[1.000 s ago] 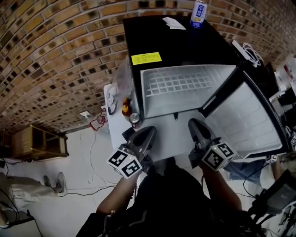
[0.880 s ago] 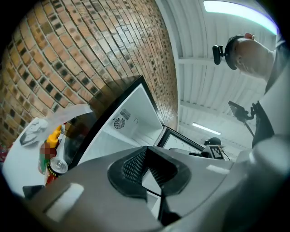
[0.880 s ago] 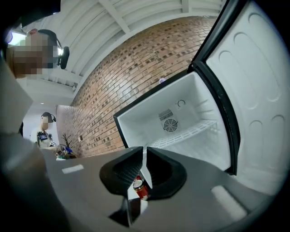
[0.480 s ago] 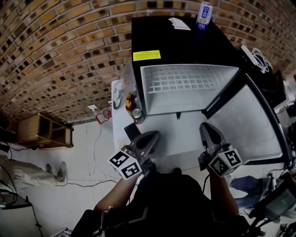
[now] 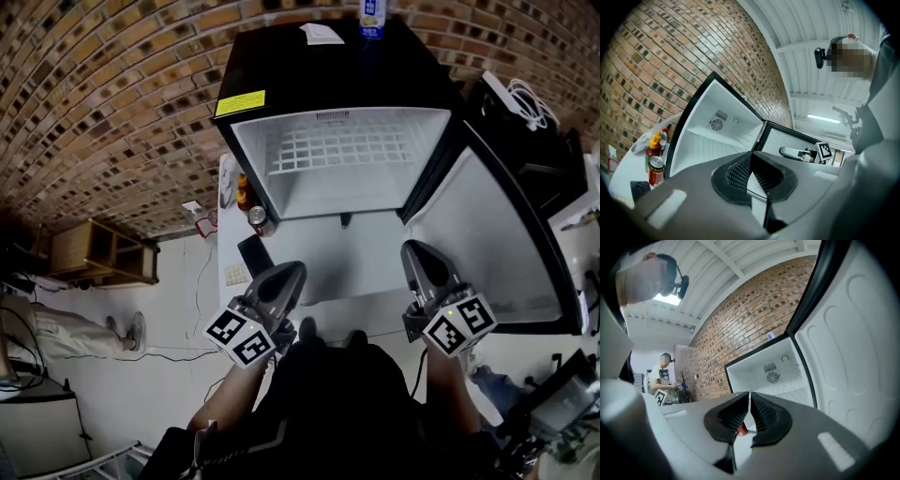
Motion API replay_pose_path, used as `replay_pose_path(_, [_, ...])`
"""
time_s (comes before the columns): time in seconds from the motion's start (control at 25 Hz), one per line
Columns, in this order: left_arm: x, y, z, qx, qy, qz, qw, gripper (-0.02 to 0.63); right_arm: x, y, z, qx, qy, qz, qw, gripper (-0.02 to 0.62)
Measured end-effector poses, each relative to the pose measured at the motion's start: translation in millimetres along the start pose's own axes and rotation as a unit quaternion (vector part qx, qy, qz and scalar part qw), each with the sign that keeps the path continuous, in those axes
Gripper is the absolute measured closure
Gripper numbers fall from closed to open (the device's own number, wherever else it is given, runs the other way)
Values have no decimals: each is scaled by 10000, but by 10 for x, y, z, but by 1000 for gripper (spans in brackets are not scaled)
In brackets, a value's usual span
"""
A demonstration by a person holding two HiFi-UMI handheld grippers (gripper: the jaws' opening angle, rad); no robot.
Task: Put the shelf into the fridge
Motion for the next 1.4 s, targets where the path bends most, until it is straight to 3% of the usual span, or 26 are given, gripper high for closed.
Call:
replay_pose_path(0.2, [133, 56, -20, -15, -271, -51, 9996, 612, 19, 82, -137, -126, -345, 331, 9988, 588])
replay_pose_path(0.36, [190, 43, -32, -304, -505, 450, 9972, 612, 20, 111, -194, -74, -345, 285, 9990, 588])
replay_pose_path(0.6, [215, -161, -59, -204, -92, 740, 9970, 612, -89, 46, -200, 95, 12, 316, 9995, 589])
replay_pose_path(0.8, [166, -254, -184, 5, 266, 691, 9973, 612, -309, -30, -156, 224, 193, 160, 9994, 589])
replay_pose_path(1.0, [-8, -279, -318, 162, 363, 288, 9988, 612, -580, -129, -46, 204, 236, -275, 9991, 589])
replay_pose_path(1.2, [4, -237, -342, 339, 301, 91, 9989, 612, -573, -97, -75, 187, 426, -175, 9988, 589])
replay_pose_path(1.4, [0, -226, -368, 307, 194, 231, 9991, 612, -559, -132, -82, 269, 434, -246, 9984, 589])
Point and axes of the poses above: the fingertips, and each gripper's own axes: z forward along the fingers, x to its right, y out of its underside, the point moved 4 cm from there along -z, backward along the fingers, and after that the axes turned 4 degrees about y, right-handed, at the moved point
